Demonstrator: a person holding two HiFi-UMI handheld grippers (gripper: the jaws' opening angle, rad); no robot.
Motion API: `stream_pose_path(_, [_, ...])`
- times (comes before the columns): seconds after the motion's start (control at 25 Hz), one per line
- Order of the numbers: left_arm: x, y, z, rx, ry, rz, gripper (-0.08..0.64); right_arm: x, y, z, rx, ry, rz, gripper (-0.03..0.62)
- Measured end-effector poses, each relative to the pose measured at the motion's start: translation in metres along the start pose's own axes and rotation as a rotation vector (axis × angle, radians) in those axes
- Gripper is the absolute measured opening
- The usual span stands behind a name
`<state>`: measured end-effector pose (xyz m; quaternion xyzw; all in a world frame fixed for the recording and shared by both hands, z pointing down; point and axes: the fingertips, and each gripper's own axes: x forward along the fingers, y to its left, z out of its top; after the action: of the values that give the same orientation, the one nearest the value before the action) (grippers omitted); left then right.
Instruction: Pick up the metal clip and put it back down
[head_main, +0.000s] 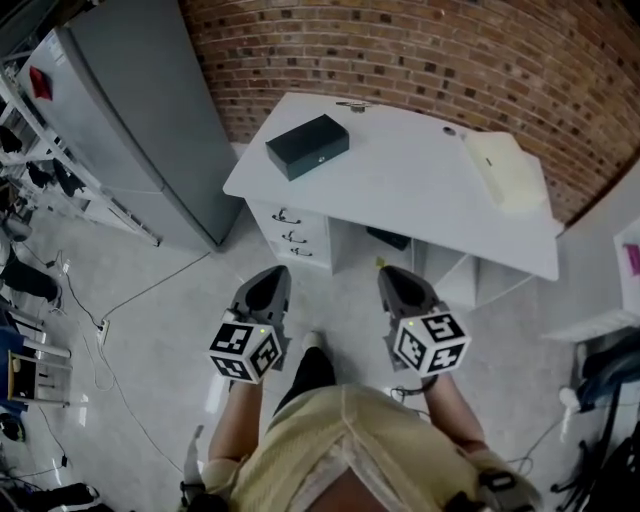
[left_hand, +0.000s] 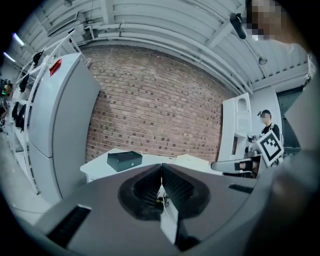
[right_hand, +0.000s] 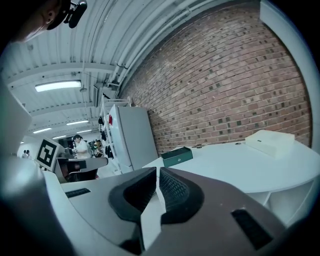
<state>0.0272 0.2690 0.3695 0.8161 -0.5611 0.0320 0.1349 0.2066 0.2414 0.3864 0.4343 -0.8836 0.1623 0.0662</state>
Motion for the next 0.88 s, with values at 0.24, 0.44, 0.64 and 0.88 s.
stream_pose_path(0.24, [0.045, 0.049, 0.012, 0.034, 0.024, -0.005, 0.003, 0.059, -0.013, 0.017, -0.014, -0.002, -0.019, 0.006])
stream_pose_path(0.44, [0.081, 0.091, 0.029, 0.010, 0.030, -0.044, 0.003, 0.114, -0.019, 0.044, -0.027, 0.012, -0.026, 0.006])
stream_pose_path(0.64, [0.111, 0.125, 0.044, 0.015, 0.025, -0.089, 0.003, 0.164, -0.021, 0.071, 0.051, 0.011, 0.020, 0.020])
stream_pose_path(0.88, [0.137, 0.167, 0.063, 0.018, 0.047, -0.112, 0.003, 0.215, -0.028, 0.091, 0.046, 0.024, 0.001, 0.081])
